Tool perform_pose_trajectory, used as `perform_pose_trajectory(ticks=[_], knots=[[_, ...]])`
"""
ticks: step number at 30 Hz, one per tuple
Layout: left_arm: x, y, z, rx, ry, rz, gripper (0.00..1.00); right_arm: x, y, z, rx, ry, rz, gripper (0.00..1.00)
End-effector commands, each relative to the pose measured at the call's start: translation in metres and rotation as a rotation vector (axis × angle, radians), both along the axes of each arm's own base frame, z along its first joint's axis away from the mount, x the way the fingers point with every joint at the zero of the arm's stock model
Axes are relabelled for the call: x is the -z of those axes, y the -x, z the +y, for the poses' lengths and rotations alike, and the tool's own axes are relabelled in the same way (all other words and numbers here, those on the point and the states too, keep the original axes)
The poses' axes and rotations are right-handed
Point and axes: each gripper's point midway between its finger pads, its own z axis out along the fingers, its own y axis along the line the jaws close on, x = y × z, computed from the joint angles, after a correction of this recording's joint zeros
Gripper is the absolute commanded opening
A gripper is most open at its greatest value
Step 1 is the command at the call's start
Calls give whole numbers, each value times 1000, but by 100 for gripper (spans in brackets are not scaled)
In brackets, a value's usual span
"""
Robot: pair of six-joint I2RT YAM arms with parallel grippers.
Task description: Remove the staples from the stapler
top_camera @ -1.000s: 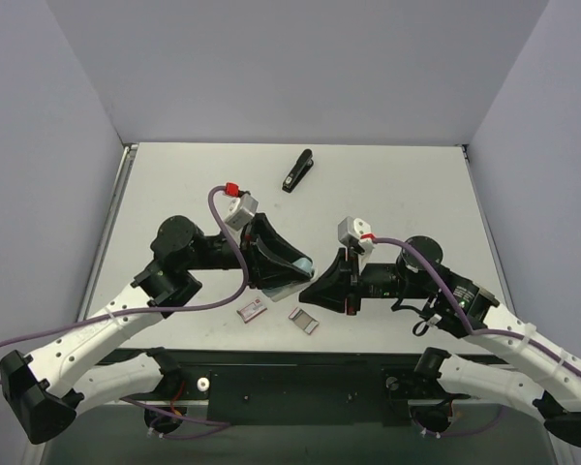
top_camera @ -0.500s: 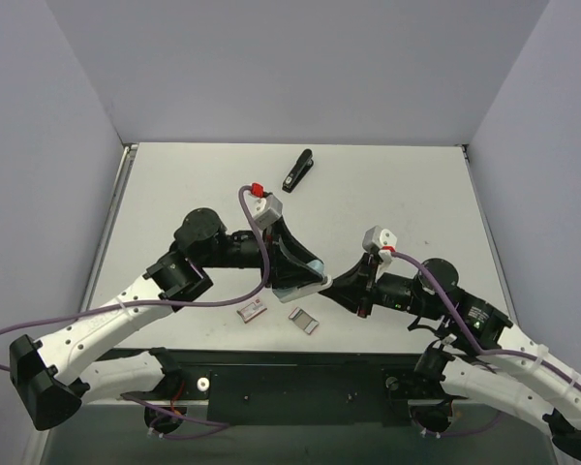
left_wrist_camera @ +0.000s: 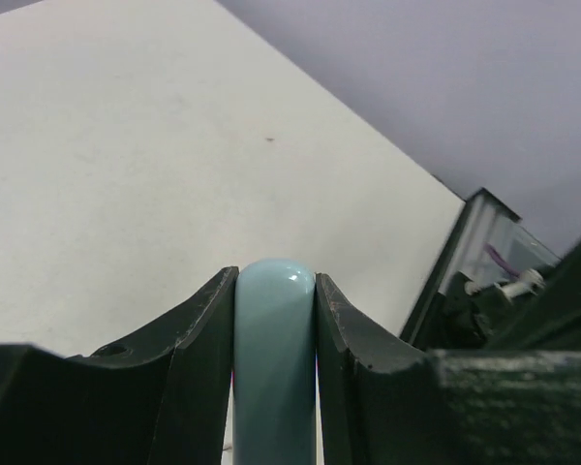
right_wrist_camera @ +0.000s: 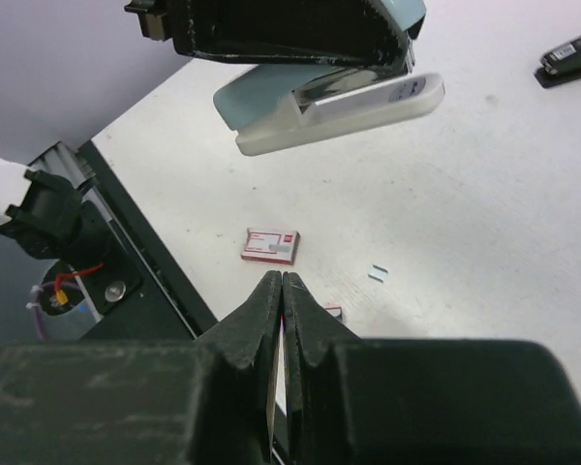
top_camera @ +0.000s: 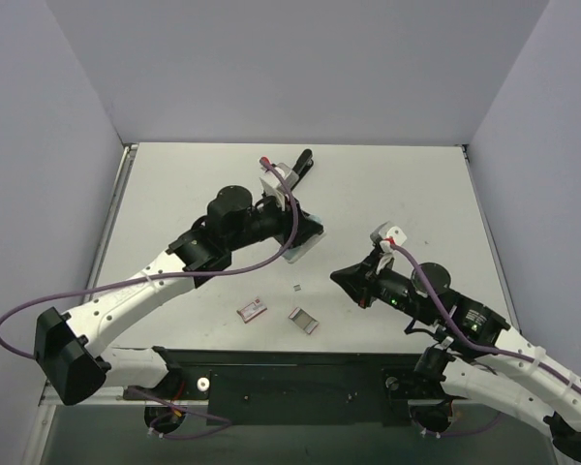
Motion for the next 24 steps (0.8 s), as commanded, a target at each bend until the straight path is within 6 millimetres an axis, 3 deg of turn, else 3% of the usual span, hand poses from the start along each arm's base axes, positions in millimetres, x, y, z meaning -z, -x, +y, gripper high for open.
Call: perform_pose_trajectory(ticks=[1, 5, 6, 7, 9, 19, 24], knots=[[-2, -50, 11, -222, -57, -60, 0, 18, -25, -21, 197, 46, 44, 0], [20, -77, 8, -306, -110, -46, 0, 42, -36, -38, 329, 114, 106, 0], [33, -84, 5, -316, -139, -32, 0, 46, -38, -40, 347, 123, 115, 0], [33, -87, 3, -322, -143, -36, 0, 51, -40, -44, 376, 138, 124, 0], [38, -99, -7, -328, -142, -48, 0, 59, -41, -49, 406, 156, 138, 0], [117, -145, -54, -321, -242, 17, 0, 84, -39, -67, 490, 185, 187, 0], [133, -160, -80, -304, -218, 37, 0, 94, -38, -77, 539, 173, 211, 0]])
